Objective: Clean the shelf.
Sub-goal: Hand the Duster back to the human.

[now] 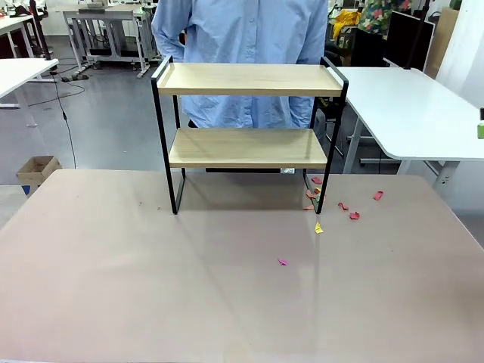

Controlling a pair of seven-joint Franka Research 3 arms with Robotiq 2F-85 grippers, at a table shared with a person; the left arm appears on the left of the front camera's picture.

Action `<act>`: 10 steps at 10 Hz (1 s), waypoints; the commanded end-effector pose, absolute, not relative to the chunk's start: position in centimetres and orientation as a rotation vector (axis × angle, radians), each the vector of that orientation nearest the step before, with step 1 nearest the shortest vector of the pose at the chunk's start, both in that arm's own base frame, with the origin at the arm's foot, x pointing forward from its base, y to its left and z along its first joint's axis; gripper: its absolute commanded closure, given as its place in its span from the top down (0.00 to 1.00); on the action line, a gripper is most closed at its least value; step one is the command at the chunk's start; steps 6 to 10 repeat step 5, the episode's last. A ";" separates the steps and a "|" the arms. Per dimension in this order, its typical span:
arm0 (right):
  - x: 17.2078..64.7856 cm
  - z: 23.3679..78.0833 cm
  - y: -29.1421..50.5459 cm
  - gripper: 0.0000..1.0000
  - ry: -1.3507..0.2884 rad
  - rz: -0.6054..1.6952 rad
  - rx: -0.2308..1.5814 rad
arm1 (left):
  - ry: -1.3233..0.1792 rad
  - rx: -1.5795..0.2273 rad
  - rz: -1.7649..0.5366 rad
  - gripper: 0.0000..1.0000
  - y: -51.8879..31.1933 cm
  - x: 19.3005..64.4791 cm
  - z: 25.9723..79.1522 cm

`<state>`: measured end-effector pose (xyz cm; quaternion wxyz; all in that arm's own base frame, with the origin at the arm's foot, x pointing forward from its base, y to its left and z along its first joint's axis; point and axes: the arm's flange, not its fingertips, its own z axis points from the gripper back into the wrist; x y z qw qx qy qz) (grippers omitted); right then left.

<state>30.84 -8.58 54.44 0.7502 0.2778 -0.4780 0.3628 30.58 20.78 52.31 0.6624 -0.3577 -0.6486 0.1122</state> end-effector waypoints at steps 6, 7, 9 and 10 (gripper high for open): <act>31.2 54.4 -8.6 1.00 -1.080 0.807 0.606 | -1.473 -0.818 0.256 1.00 20.8 30.5 52.3; 31.2 54.4 -8.6 1.00 -1.080 0.807 0.606 | -1.473 -0.818 0.256 1.00 20.8 30.5 52.3; 31.2 54.4 -8.6 1.00 -1.080 0.807 0.606 | -1.473 -0.818 0.256 1.00 20.8 30.5 52.3; 31.2 54.4 -8.6 1.00 -1.080 0.807 0.606 | -1.473 -0.818 0.256 1.00 20.8 30.5 52.3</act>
